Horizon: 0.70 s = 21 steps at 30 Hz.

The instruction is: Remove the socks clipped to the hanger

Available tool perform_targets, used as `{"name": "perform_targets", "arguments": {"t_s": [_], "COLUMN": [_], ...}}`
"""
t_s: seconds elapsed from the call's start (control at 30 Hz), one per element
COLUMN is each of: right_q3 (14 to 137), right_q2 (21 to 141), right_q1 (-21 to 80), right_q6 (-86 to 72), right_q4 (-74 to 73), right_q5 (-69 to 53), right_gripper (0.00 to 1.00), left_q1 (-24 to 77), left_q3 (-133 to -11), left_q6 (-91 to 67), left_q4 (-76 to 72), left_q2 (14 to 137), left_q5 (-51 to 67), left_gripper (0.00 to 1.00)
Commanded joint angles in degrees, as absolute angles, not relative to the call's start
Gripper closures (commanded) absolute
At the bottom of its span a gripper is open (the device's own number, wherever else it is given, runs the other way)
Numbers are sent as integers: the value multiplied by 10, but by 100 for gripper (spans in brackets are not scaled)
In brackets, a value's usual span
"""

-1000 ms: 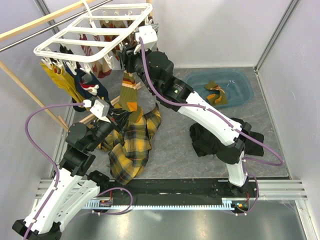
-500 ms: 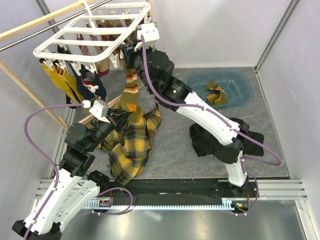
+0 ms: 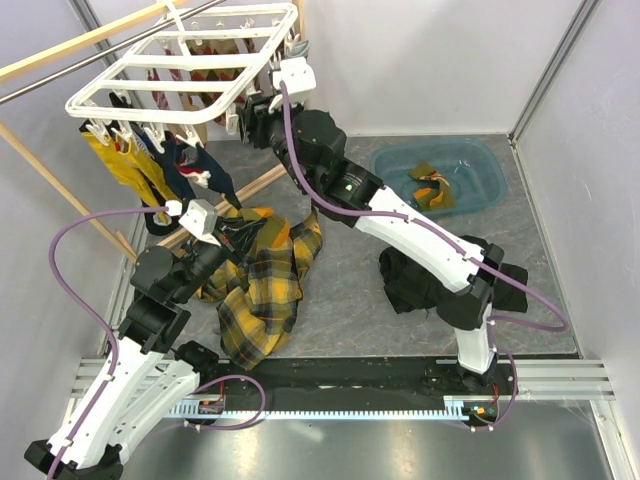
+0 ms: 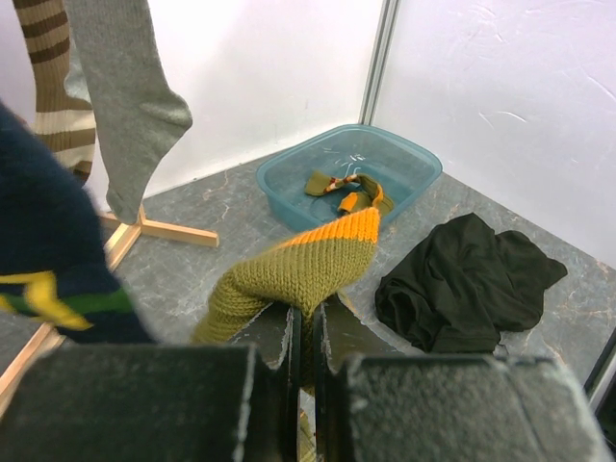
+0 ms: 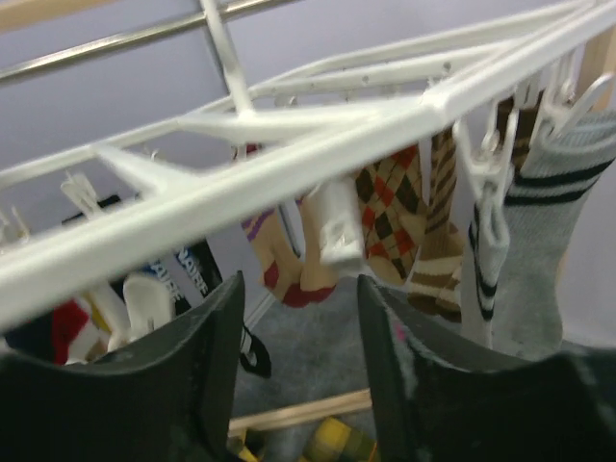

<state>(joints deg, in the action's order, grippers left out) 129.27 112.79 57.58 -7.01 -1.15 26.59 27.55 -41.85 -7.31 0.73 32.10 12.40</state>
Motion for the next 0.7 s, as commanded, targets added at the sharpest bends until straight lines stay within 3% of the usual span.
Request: {"name": "perform_targets", "arguments": {"t_s": [0.0,0.17,0.4,0.53,0.67], "right_q3": [1223,1056,814,759,731], "right_q2": [1040,938,751,715,706], "right_q1": [578,578,578,578,578], "right_q6": [-66,-43,-32,-19,13], "right_q4": [-4,14,41,55,45], "right_q5": [223,173,97,-30,-80], "right_gripper": [40,32,31,30,29], "left_q1": [274,274,274,274,273], "left_q3": [-420,-422,-421,-421,-423], "left_q6": [-55,-56,-62,-65,-67], "left_q4": [-5,-5,-10,-11,-11], "left_q2": [317,316,309,309,315], "left_q5": [120,138,154,163,176], "left_gripper": [98,98,98,98,98]}}
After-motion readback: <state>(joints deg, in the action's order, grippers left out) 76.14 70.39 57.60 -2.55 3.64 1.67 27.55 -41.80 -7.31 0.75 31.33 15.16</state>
